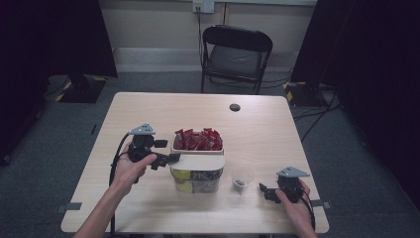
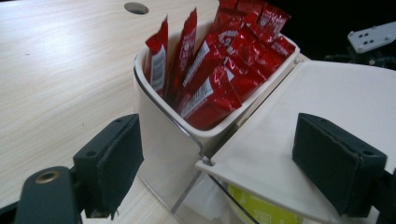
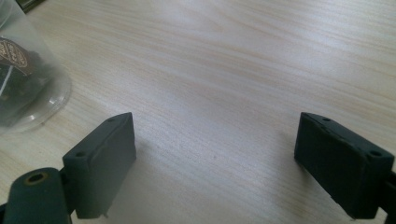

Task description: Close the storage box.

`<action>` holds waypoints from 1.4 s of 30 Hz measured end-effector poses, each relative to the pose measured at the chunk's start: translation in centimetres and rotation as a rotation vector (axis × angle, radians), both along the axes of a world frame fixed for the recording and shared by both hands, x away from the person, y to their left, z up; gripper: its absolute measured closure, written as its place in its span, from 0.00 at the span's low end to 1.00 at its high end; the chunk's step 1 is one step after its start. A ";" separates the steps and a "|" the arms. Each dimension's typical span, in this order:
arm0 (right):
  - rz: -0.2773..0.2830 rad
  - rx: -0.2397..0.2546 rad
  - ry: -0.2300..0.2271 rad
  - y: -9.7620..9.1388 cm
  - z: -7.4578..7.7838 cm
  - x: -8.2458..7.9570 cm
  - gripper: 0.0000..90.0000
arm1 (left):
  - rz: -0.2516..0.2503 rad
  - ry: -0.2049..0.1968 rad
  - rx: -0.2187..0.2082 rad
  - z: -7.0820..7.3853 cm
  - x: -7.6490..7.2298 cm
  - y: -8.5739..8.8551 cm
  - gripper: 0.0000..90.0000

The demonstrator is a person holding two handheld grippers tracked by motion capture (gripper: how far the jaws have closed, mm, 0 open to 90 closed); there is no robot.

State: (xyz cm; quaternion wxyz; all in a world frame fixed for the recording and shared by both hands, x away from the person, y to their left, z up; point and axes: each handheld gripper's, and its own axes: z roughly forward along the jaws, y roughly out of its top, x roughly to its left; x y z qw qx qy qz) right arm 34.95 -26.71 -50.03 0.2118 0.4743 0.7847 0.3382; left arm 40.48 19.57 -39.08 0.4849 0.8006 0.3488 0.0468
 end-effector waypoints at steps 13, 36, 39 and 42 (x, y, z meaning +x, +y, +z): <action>0.002 0.000 0.000 0.0 0.0 0.0 0.13 | -0.011 0.010 0.067 -1.5 0.1 -1.1 0.17; 0.001 0.000 0.001 0.0 0.0 0.0 0.13 | 0.060 -0.049 0.030 -0.3 -0.6 3.1 0.17; 0.002 0.000 0.000 0.0 0.0 0.0 0.13 | 0.083 -0.046 0.063 -0.7 -0.7 3.5 0.17; 0.001 0.000 0.001 0.0 0.0 0.0 0.13 | 0.101 -0.048 0.091 -1.1 -1.0 4.2 0.17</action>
